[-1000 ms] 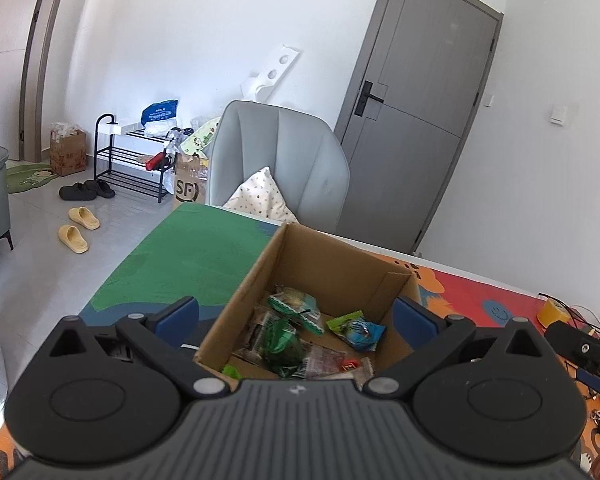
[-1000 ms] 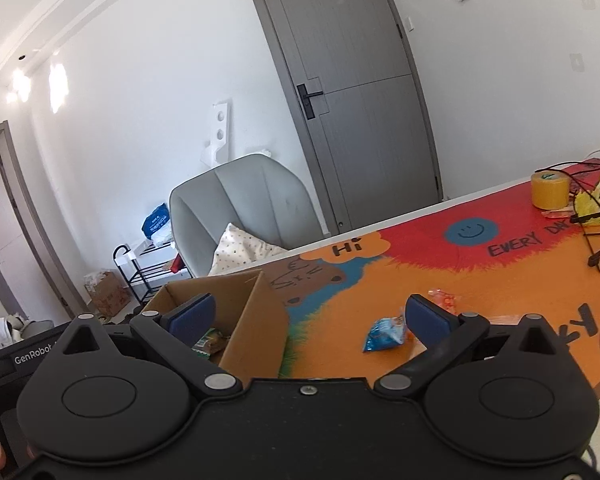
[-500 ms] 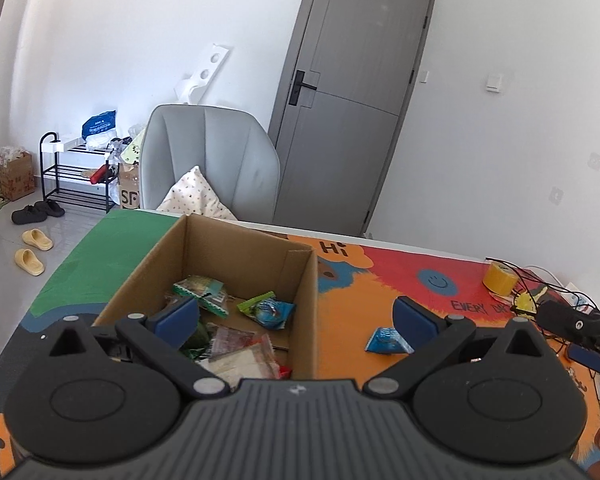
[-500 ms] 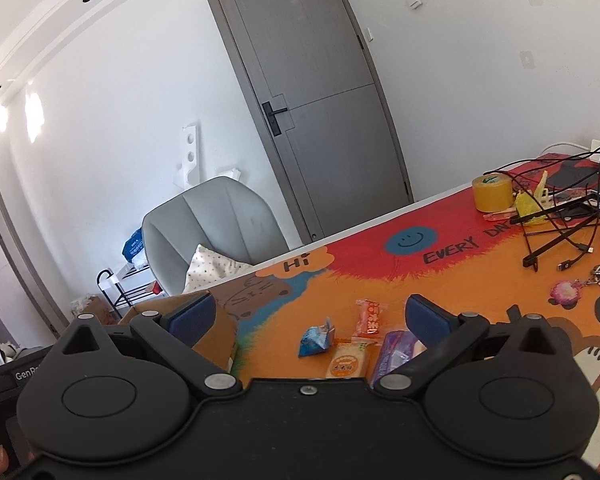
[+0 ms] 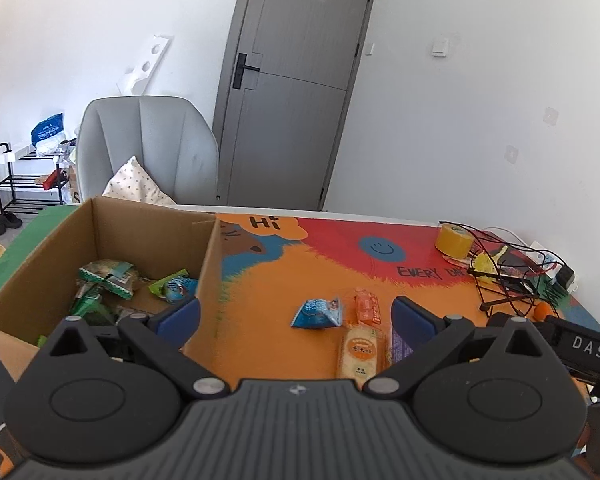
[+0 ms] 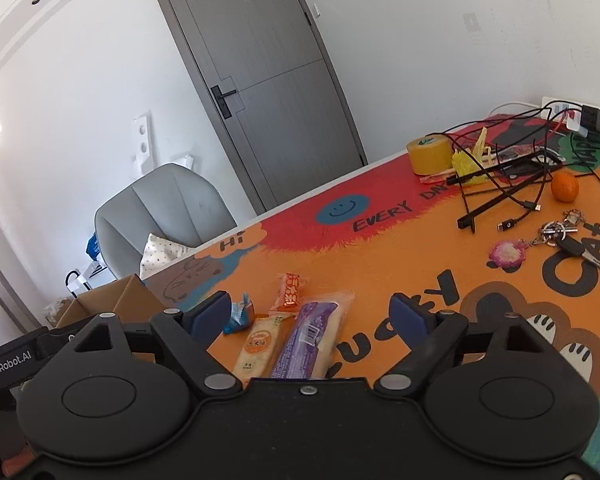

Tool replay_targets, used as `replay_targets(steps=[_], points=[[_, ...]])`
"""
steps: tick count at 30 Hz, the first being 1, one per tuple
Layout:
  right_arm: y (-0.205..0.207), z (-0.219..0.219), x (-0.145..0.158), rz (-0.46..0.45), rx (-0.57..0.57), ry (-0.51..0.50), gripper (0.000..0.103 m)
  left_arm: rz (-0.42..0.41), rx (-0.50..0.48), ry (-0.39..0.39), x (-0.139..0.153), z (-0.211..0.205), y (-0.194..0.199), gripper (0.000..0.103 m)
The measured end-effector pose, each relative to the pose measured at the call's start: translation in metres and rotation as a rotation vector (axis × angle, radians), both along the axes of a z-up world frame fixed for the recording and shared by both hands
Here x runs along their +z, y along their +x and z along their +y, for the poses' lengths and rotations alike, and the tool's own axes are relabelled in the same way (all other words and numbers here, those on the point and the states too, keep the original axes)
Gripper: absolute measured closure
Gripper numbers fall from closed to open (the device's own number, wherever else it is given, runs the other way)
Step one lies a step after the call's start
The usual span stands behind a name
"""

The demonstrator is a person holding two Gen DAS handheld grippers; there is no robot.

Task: Organize snacks
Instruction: 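Grasp the round-labelled bread pack with left gripper while right grasps purple bread pack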

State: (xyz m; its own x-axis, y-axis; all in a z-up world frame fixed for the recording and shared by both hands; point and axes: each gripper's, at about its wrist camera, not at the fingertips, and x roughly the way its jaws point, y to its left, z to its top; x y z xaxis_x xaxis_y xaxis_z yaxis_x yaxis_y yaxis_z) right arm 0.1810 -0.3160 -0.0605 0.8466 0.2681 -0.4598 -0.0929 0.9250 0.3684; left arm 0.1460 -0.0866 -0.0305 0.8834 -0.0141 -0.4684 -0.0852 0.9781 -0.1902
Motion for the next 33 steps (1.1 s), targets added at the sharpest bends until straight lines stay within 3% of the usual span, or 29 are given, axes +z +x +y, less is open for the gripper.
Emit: replay_targets(steps=[3,12,16,20,23,33], points=[[0.008,0.002,-0.013,0.040,0.012,0.019,0.026,0.053,-0.012,0.005,-0.010,-0.008,0.014,0.008],[0.034,0.013,-0.053,0.163,0.053,0.062,0.042,0.091,-0.028,0.041,-0.031,-0.024,0.036,0.023],[0.042,0.016,-0.065,0.199,0.064,0.090,0.048,0.116,-0.034,0.015,-0.037,-0.025,0.045,0.030],[0.046,0.020,-0.073,0.211,0.106,0.109,0.066,0.135,-0.055,0.028,-0.045,-0.032,0.052,0.035],[0.043,0.017,-0.071,0.193,0.102,0.097,0.075,0.153,-0.058,0.026,-0.051,-0.037,0.060,0.037],[0.040,-0.015,-0.061,0.173,0.015,0.065,0.077,0.203,-0.093,0.037,-0.073,-0.060,0.081,0.038]])
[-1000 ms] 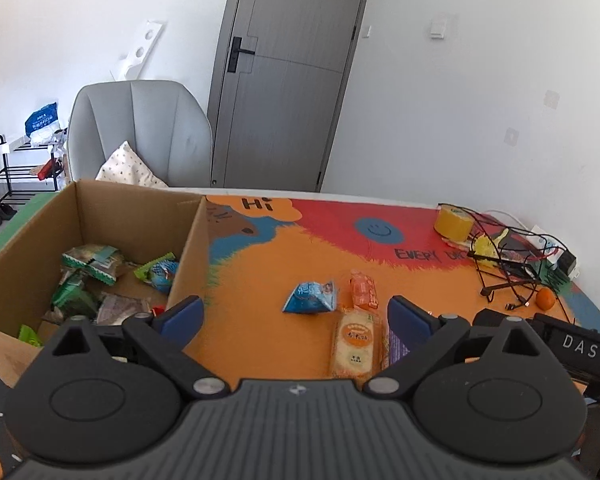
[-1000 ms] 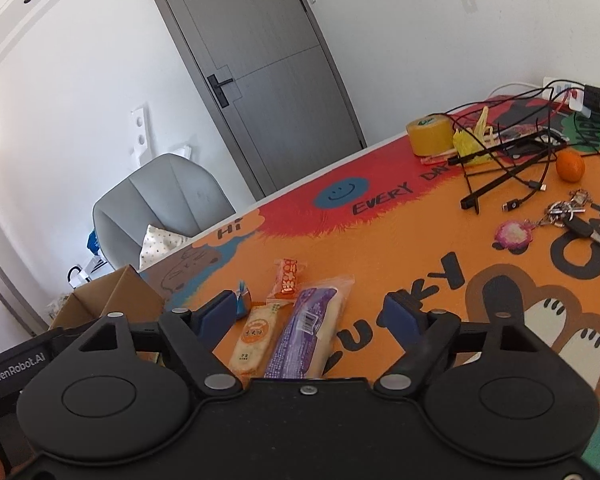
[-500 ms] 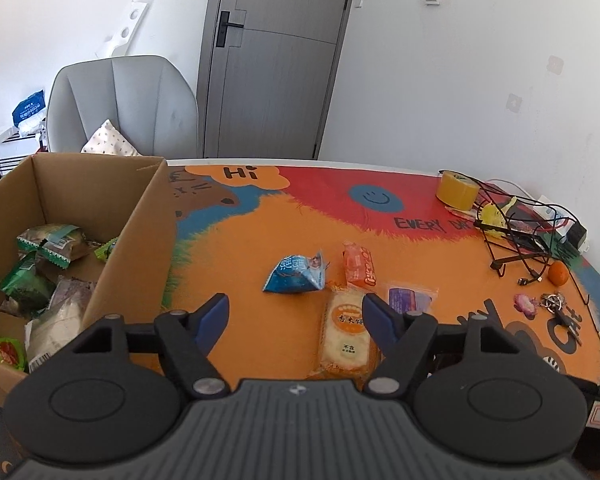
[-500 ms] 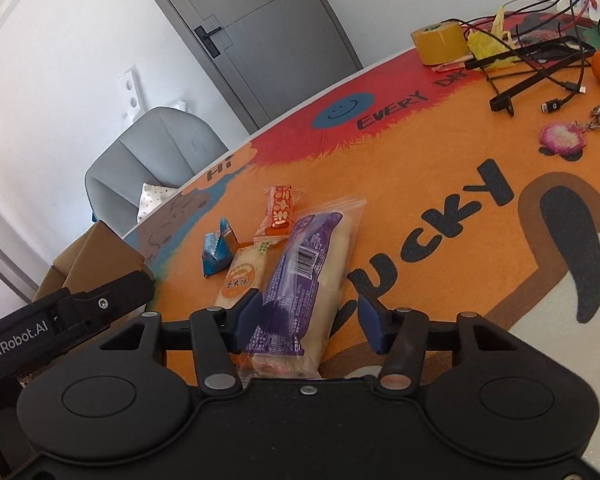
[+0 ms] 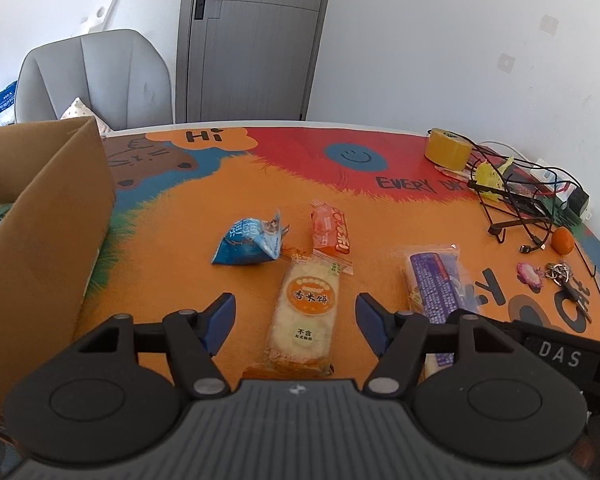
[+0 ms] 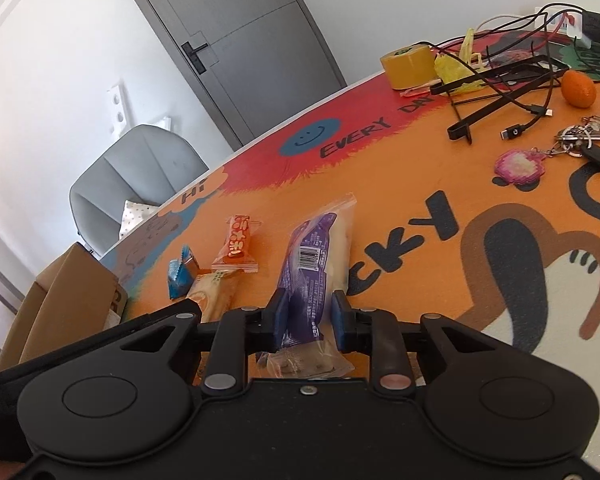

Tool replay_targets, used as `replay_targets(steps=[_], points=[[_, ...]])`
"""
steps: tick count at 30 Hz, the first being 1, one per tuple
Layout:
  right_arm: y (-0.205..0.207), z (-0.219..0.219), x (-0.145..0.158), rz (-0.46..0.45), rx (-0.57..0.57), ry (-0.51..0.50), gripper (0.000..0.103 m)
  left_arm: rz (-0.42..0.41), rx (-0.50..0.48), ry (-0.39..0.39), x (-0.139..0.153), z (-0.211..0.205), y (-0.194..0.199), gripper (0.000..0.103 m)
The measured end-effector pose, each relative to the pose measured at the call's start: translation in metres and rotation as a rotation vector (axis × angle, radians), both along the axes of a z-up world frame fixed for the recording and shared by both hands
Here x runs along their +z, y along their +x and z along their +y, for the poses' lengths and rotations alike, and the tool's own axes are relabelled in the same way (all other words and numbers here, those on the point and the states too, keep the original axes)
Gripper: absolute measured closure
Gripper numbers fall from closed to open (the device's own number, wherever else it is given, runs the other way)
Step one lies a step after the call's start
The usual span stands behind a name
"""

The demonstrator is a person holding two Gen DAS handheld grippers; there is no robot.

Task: Organize snacks
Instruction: 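Grasp the round-labelled bread pack with left gripper while right grasps purple bread pack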

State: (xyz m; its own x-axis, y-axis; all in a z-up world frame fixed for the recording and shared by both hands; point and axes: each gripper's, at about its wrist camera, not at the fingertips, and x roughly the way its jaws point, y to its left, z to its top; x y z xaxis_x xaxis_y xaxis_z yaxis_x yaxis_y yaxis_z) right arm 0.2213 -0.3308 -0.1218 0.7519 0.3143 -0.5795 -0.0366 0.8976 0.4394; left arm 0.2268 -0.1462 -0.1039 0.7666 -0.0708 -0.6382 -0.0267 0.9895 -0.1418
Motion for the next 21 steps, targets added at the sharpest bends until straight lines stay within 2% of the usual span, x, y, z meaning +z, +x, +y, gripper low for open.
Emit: replay_targets(steps=[3,5,8,10,13,15,16,21], points=[[0.000,-0.002,0.003,-0.005,-0.027,-0.029,0.067,0.026,-0.003,0.006,-0.010,-0.003,0.005,0.042],[0.001,0.001,0.004,-0.020,-0.038,-0.059,0.043,0.051,-0.003,0.000,-0.016,-0.001,0.007,0.056],[0.006,0.007,0.003,-0.022,-0.044,-0.082,0.034,0.039,-0.003,0.004,-0.016,0.002,0.004,0.069],[0.010,0.012,0.001,-0.020,-0.040,-0.098,0.032,0.047,0.006,-0.013,-0.014,0.007,0.002,0.070],[0.014,0.022,-0.003,-0.019,-0.031,-0.142,0.032,0.030,0.015,-0.015,-0.008,0.013,-0.002,0.070],[0.015,0.028,-0.006,-0.012,-0.042,-0.191,0.051,0.023,0.015,-0.022,-0.005,0.016,-0.004,0.070],[0.014,0.030,-0.006,-0.022,-0.042,-0.221,0.064,0.019,0.017,-0.024,-0.003,0.017,-0.005,0.070],[0.009,0.026,-0.002,-0.032,-0.030,-0.171,0.071,-0.014,0.018,-0.044,0.008,0.020,-0.014,0.070]])
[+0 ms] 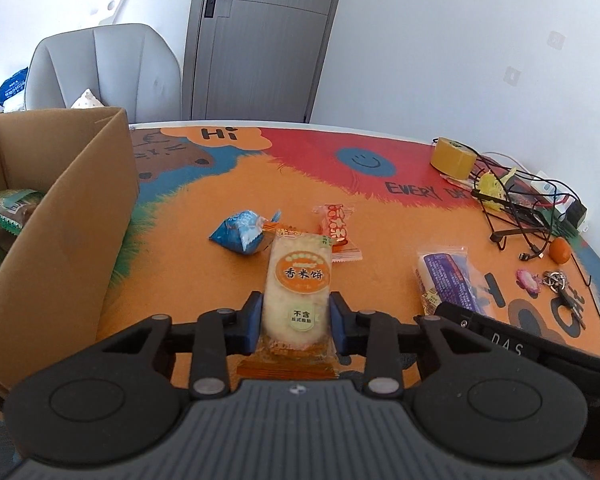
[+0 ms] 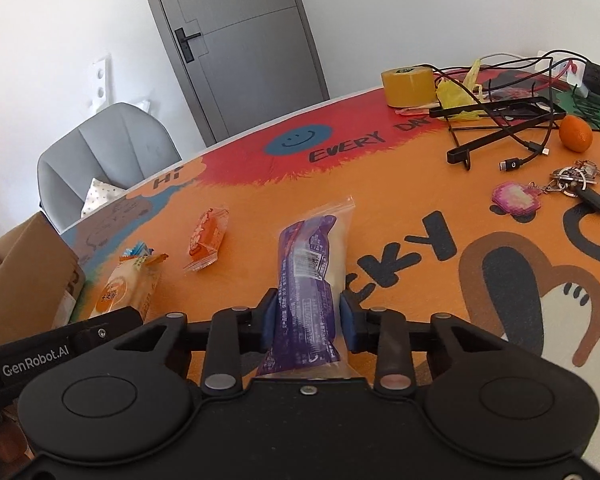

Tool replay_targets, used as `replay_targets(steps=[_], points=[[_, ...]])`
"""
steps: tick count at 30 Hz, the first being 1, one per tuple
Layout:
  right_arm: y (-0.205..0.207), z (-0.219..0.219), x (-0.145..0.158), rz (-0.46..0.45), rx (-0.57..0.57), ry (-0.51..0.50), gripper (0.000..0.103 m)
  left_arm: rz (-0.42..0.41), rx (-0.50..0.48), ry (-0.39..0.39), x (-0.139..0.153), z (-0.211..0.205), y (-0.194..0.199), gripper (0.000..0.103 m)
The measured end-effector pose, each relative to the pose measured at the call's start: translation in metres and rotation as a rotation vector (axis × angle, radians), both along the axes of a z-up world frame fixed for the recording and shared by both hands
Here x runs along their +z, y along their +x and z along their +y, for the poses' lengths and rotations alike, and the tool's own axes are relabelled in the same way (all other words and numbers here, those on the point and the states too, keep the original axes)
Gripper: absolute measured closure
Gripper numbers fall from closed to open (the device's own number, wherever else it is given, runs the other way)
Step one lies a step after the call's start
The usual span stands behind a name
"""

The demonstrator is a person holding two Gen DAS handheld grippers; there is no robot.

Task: Organize snacks
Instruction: 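Grasp the round-labelled bread pack with left gripper while right grasps purple bread pack, then carry both bread packs into the box and open both grippers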

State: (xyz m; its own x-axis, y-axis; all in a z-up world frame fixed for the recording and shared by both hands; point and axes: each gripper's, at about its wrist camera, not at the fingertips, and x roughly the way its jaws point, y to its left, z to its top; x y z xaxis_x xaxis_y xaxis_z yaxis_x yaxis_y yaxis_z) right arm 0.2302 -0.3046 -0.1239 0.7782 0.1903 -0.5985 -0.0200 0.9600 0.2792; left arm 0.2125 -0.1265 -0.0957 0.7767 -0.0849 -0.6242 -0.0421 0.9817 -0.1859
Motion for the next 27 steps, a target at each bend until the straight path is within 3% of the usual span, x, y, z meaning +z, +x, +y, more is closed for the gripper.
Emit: replay_targets(steps=[14,27], points=[[-0.023,0.026,0.037,-0.096,0.069,0.094,0.072,-0.125,0.061,-0.036,0.043,0.034,-0.034,0.070],[-0.042,0.068,0.072,-0.182,0.141,0.105,0.073,-0.206,0.132,-0.052,0.075,0.083,-0.075,0.070]])
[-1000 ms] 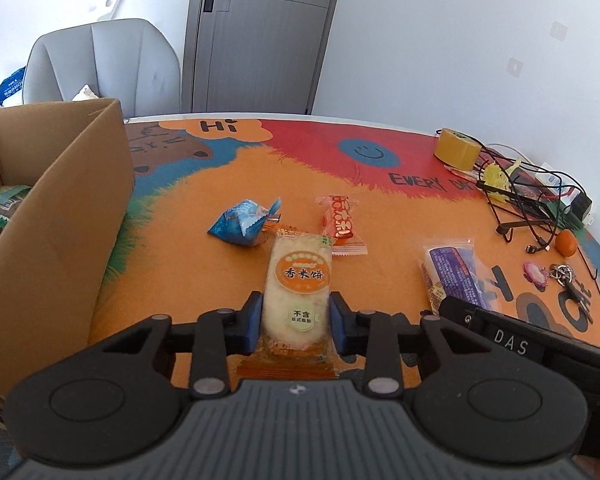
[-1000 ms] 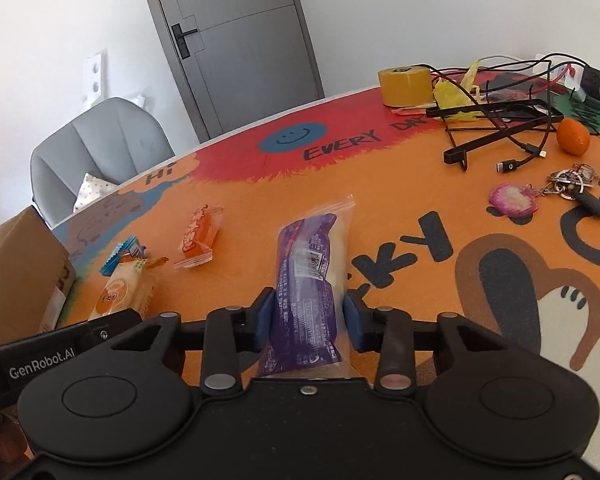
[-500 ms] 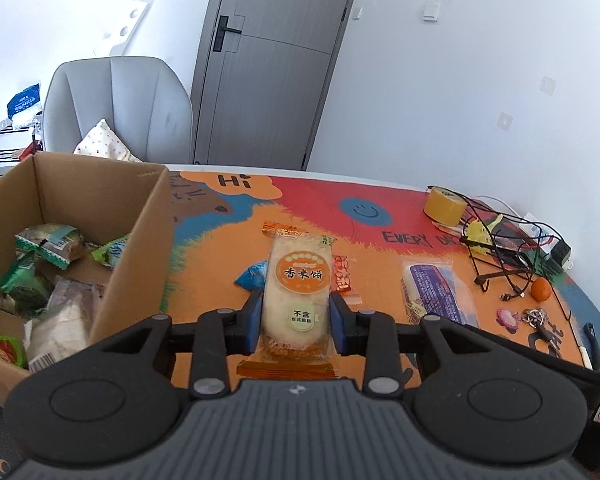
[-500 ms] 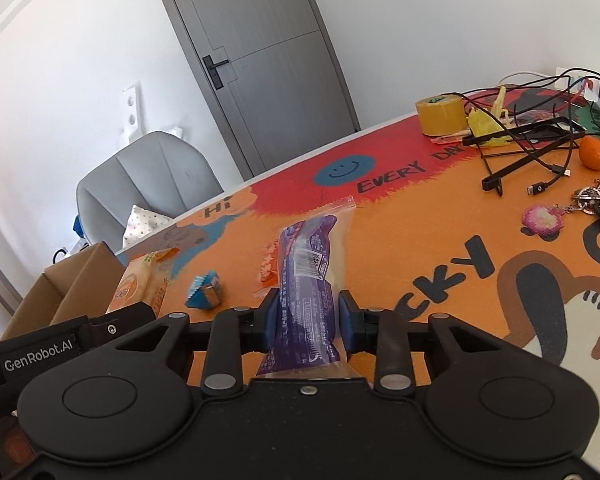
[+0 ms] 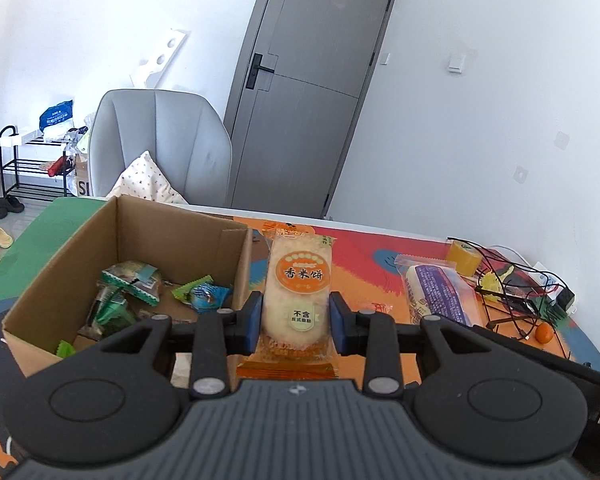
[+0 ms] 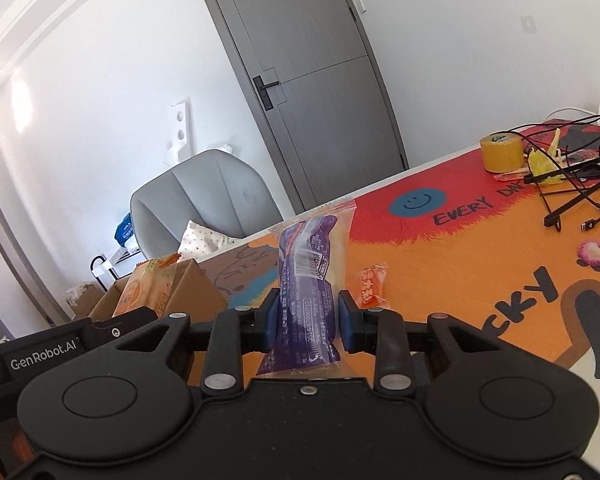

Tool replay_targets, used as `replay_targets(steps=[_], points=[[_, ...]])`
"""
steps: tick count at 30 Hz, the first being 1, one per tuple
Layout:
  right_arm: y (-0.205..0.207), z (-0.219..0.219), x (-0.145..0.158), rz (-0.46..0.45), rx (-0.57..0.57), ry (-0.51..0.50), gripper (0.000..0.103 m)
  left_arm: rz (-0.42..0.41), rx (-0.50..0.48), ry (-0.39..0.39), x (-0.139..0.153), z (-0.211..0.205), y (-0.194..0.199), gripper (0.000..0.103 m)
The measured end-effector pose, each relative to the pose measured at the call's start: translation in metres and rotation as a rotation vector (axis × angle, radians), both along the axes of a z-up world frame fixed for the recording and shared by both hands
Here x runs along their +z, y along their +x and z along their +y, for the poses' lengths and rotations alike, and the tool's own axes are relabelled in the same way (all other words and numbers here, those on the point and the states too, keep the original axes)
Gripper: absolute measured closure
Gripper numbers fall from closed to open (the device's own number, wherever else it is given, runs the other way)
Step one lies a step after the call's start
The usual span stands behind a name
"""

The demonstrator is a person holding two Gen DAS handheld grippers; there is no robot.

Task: Organize snacks
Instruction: 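Carry both bread packs into the box and open both grippers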

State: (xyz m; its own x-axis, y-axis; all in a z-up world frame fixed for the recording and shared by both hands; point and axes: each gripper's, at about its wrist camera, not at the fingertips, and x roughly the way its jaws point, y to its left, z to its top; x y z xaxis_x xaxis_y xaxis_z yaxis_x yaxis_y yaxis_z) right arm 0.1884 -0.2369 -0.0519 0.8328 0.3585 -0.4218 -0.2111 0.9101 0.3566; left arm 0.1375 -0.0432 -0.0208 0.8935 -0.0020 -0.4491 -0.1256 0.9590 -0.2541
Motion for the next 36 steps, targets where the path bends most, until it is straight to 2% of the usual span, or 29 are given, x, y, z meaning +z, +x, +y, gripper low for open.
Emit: replay_targets(steps=[9,19,31,36], points=[[-0.005,0.038,0.021,-0.048,0.089,-0.011,0.073,-0.056,0.051,-0.007,0.026,0.044,-0.024,0.070],[0.003,0.072,0.037,-0.067,0.136,-0.023,0.073,-0.074,0.101,-0.022,0.039,0.081,-0.024,0.070],[0.012,0.120,0.036,-0.055,0.227,-0.039,0.073,-0.013,0.168,-0.066,0.016,0.120,-0.008,0.070],[0.020,0.135,0.030,-0.030,0.245,-0.048,0.073,0.014,0.184,-0.087,0.006,0.130,-0.009,0.054]])
